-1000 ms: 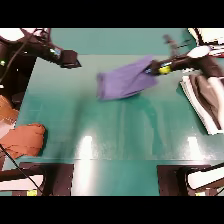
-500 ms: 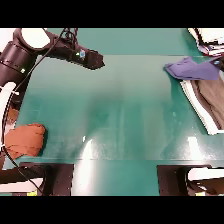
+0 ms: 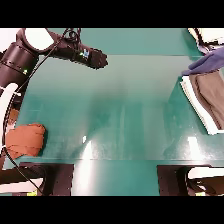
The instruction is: Fold the shirts.
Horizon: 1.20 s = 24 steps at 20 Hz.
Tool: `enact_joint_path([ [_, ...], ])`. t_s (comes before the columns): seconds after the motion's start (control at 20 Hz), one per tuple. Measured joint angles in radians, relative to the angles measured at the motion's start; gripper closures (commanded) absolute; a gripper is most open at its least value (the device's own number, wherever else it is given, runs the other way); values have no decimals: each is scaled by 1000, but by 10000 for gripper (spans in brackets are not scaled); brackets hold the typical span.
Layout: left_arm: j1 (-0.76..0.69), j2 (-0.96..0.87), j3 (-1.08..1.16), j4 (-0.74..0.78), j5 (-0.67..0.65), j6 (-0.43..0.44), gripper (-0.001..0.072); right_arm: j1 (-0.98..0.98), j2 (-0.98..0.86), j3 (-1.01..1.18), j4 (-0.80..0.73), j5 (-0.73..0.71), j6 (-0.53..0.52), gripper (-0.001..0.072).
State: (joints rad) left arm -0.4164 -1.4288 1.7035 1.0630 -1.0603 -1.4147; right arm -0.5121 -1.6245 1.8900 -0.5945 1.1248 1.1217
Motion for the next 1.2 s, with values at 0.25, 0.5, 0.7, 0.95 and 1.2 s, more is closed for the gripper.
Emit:
enact_joint_path([
  [0.25,0,0,0,0,-6,0,683,-46,41,98,13,84,-4,699],
  [0.5,0,0,0,0,-18,0,684,-138,153,-50,-37,172,-5,698],
  [0.7,0,0,0,0,-25,0,684,-226,253,-242,-183,248,-5,695],
  [0.95,0,0,0,0,-35,1,684,-344,367,-486,-382,291,-5,315],
  [1.2,0,0,0,0,-40,1,683,-434,425,-589,-451,297,-3,232],
])
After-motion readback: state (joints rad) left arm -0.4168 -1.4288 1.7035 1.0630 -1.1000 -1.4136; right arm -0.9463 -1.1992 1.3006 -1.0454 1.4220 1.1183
